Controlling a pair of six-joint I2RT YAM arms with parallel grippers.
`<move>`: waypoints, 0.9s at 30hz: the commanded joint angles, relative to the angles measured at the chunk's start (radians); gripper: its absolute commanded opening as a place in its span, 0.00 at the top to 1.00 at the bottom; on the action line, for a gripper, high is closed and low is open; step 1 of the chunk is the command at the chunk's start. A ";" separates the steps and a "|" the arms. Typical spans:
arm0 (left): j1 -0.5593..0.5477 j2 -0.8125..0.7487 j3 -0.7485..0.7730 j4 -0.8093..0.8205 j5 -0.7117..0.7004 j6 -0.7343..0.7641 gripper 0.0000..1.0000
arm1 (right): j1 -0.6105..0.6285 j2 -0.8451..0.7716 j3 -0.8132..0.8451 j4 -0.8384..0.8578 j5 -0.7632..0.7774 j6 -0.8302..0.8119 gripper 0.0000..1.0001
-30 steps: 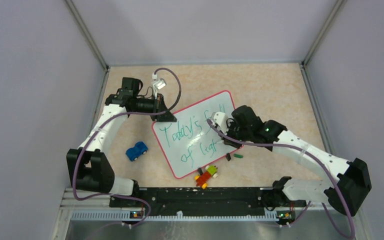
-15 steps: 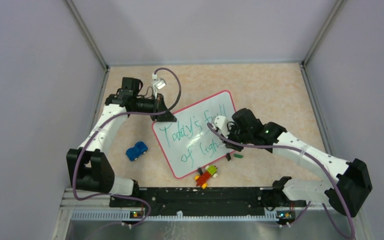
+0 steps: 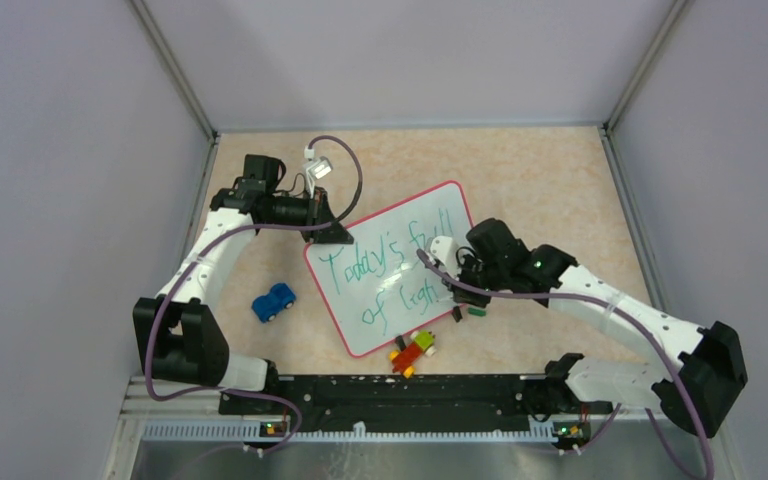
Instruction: Write a sentence on the whiteboard
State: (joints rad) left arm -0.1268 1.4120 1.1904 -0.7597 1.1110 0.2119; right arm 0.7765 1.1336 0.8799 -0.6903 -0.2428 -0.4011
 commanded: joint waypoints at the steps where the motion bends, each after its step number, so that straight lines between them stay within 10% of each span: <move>1: -0.014 0.016 -0.012 -0.004 -0.021 0.022 1.00 | 0.004 -0.052 0.077 0.014 0.024 0.009 1.00; 27: -0.016 0.010 -0.017 -0.008 -0.023 0.027 1.00 | -0.036 -0.011 0.071 0.064 0.161 0.010 1.00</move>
State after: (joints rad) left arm -0.1272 1.4120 1.1904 -0.7597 1.1107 0.2123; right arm 0.7723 1.1461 0.9253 -0.6415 -0.1352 -0.3721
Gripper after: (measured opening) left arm 0.117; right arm 0.098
